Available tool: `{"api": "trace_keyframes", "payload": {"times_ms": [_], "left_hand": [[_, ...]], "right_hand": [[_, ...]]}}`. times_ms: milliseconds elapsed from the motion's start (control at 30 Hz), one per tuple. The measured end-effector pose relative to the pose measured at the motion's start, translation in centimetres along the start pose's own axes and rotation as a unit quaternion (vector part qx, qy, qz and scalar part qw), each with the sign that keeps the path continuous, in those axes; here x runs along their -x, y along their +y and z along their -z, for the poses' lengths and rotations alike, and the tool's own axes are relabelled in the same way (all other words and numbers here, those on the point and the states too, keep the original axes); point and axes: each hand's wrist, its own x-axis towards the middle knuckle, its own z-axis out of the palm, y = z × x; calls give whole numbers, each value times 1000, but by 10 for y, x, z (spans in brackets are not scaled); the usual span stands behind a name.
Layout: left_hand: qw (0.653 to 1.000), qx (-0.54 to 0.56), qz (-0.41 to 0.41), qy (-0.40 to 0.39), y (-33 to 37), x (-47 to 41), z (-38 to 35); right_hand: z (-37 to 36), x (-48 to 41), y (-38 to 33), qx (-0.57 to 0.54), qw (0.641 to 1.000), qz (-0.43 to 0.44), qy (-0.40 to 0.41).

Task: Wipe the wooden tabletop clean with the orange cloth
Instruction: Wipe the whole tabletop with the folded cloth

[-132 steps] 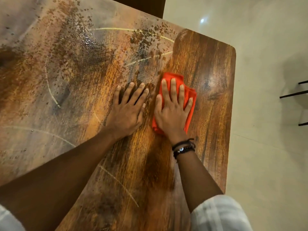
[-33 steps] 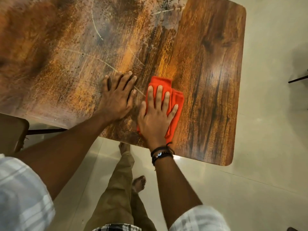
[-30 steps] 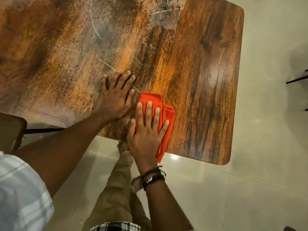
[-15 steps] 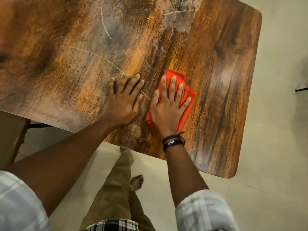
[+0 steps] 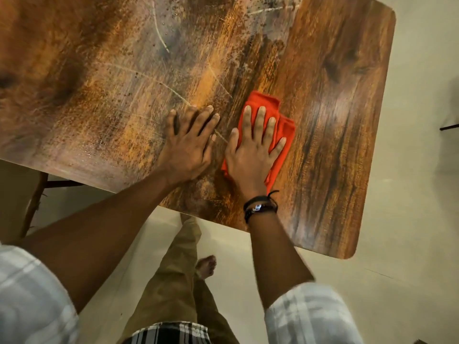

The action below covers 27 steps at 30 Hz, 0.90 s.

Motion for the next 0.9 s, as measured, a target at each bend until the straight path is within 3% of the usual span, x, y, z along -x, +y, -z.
{"api": "trace_keyframes", "payload": {"times_ms": [200, 333, 433, 633, 900], "left_hand": [[1000, 17, -9, 12, -4, 0, -3], [998, 28, -23, 56, -5, -13, 7], [995, 28, -38, 89, -5, -50, 15], [998, 36, -41, 37, -16, -142, 15], [998, 21, -35, 39, -16, -153, 1]], "right_hand": [[-4, 110, -11, -23, 999, 22, -29], [-4, 114, -7, -10, 999, 27, -37], [-4, 84, -5, 6, 999, 21, -32], [1, -34, 6, -6, 1000, -14, -14], [10, -183, 16, -8, 998, -57, -16]]}}
